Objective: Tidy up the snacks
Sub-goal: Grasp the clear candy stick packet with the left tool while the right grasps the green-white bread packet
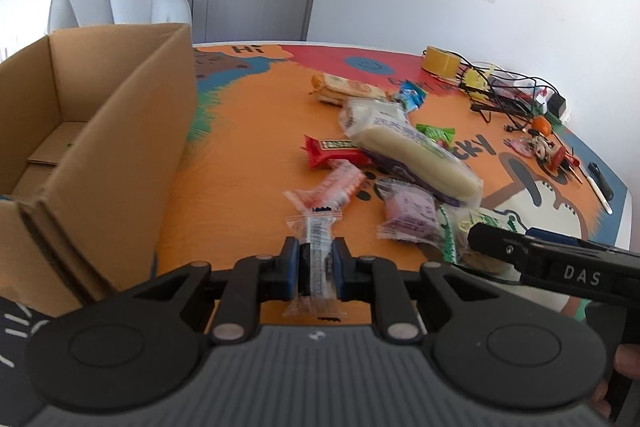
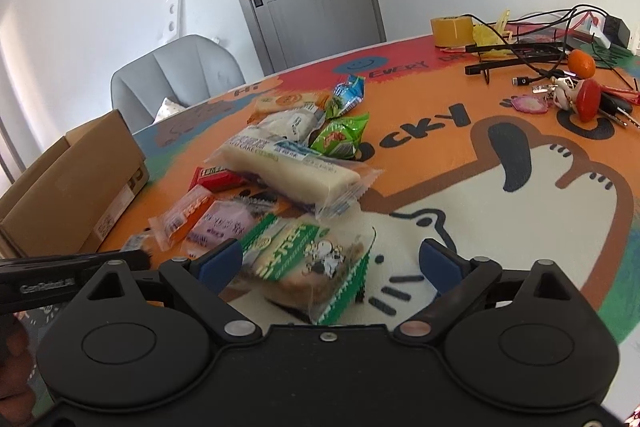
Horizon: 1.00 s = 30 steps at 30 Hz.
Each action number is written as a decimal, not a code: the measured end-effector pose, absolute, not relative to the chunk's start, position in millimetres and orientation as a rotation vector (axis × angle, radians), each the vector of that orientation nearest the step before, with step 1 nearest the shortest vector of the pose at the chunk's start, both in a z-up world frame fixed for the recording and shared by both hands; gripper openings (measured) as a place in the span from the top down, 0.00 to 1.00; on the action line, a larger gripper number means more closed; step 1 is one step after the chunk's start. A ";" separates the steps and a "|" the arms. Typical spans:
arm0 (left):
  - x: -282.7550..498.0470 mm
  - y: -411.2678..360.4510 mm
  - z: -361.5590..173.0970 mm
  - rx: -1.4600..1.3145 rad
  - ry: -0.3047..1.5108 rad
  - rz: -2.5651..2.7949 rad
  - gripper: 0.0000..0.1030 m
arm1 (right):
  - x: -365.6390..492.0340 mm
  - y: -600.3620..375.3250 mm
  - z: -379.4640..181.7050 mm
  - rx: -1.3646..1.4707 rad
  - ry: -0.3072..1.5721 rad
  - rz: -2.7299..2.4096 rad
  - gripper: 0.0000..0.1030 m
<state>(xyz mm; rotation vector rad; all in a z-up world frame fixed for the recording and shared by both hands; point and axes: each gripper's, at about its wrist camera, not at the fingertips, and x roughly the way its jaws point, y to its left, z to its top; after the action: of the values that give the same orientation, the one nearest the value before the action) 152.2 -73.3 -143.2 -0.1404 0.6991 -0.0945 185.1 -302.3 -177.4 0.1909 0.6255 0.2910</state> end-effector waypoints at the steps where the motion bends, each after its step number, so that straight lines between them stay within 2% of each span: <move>1: 152.1 -72.0 -142.8 -0.143 0.698 -0.090 0.84 | 185.6 -301.2 -177.5 0.186 0.623 0.288 0.11; 5: 152.2 -69.9 -142.7 -0.149 0.698 -0.092 0.84 | 185.3 -302.7 -176.0 0.196 0.621 0.305 0.31; 9: 150.2 -70.7 -141.4 -0.150 0.691 -0.105 0.84 | 183.4 -305.5 -173.0 0.212 0.644 0.323 0.32; 10: 150.1 -70.9 -141.4 -0.152 0.691 -0.108 0.84 | 182.4 -305.9 -172.6 0.222 0.648 0.327 0.31; 12: 148.8 -71.3 -141.4 -0.156 0.690 -0.110 0.84 | 180.9 -303.3 -171.9 0.232 0.658 0.335 0.21; 13: 148.3 -71.0 -141.3 -0.158 0.690 -0.111 0.84 | 180.7 -300.0 -172.0 0.231 0.659 0.333 0.10; 14: 147.3 -70.5 -140.9 -0.161 0.690 -0.110 0.84 | 180.3 -296.0 -172.4 0.222 0.656 0.325 0.07; 22: 140.9 -61.9 -136.9 -0.174 0.675 -0.093 0.84 | 184.9 -265.5 -176.5 0.085 0.652 0.215 0.06; 24: 140.3 -61.1 -137.1 -0.178 0.676 -0.096 0.84 | 185.3 -262.7 -176.7 0.056 0.655 0.199 0.10; 26: 140.1 -60.9 -137.4 -0.182 0.677 -0.098 0.84 | 182.2 -262.5 -176.6 0.025 0.646 0.174 0.25; 30: 140.8 -62.4 -137.0 -0.185 0.677 -0.101 0.84 | 175.3 -272.6 -175.3 0.021 0.639 0.180 0.32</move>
<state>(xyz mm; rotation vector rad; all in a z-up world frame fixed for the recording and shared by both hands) 140.8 -62.4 -137.0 -0.1854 0.6774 -0.1009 175.3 -272.6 -175.3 0.0214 0.6388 0.1800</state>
